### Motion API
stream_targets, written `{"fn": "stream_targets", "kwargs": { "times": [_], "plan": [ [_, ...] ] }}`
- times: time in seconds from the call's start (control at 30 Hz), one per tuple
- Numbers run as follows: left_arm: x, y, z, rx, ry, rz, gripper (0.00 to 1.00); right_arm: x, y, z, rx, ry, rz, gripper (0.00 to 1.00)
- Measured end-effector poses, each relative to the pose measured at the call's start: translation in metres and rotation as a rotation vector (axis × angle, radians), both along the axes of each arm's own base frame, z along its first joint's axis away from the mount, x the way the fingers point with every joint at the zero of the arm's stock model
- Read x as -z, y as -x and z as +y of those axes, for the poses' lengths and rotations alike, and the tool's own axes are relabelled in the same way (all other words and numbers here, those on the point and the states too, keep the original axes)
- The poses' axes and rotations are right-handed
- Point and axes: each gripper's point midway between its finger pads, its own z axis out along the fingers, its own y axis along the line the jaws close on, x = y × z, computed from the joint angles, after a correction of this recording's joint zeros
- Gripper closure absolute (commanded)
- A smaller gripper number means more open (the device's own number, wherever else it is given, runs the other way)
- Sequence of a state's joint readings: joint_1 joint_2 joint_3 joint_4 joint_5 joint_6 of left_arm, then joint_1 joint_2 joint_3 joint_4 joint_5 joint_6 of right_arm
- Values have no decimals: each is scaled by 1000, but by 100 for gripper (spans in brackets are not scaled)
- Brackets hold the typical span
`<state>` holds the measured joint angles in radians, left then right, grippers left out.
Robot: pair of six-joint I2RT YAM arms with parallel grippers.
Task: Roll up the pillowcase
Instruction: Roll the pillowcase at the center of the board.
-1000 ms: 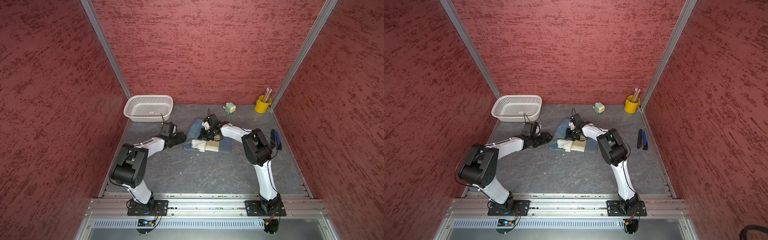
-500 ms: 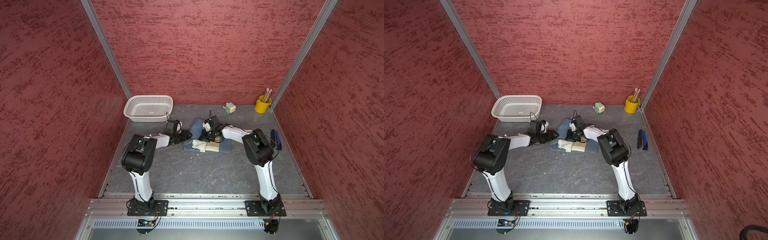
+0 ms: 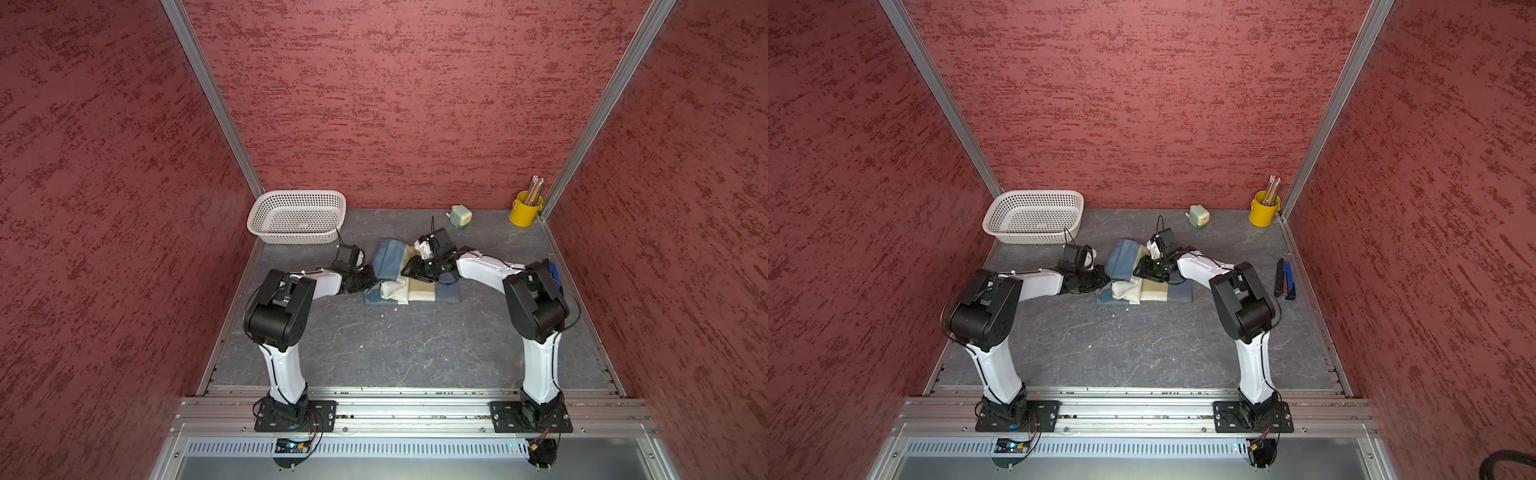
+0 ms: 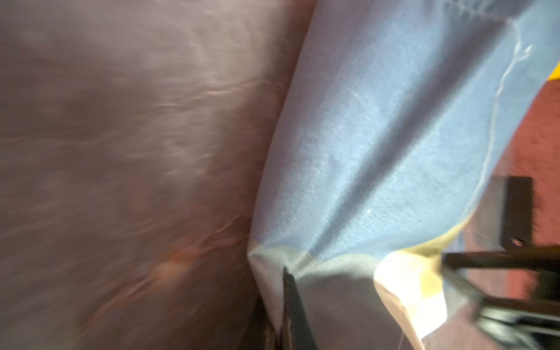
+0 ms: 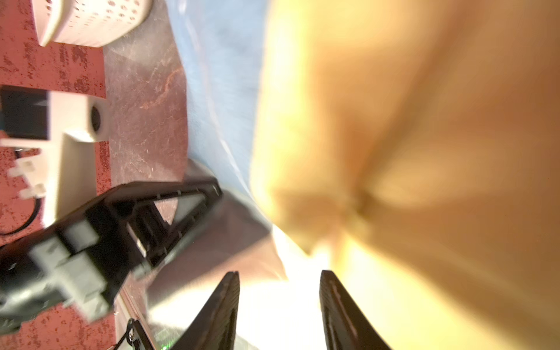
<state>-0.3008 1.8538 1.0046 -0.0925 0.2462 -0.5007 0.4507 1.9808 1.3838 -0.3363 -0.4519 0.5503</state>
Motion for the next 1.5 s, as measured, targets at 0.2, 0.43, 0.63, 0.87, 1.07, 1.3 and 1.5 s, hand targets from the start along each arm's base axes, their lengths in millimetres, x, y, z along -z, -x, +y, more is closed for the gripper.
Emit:
{"fn": "stream_targets", "kwargs": {
  "times": [0.2,0.43,0.63,0.87,1.07,1.3,1.5],
  "plan": [
    [-36,-10,7,8,-320,-46,100,-6,-18,-59,105,129,-45,75],
    [-89,-18,-35,77,-652,-146,100,57,8,-70,90,237,93,83],
    [-92,-13,-66,157,-925,-167,100,59,5,-65,81,215,82,85],
    [-88,0,-129,285,-1060,-231,93,59,1,-53,68,127,52,83],
    [-82,-4,-153,318,-1087,-247,90,51,0,-63,98,24,38,54],
    [-67,11,-157,359,-1059,-232,49,20,28,-101,163,49,3,42],
    [-69,11,-142,339,-1002,-225,96,-50,28,-124,217,56,-158,48]
  ]
}}
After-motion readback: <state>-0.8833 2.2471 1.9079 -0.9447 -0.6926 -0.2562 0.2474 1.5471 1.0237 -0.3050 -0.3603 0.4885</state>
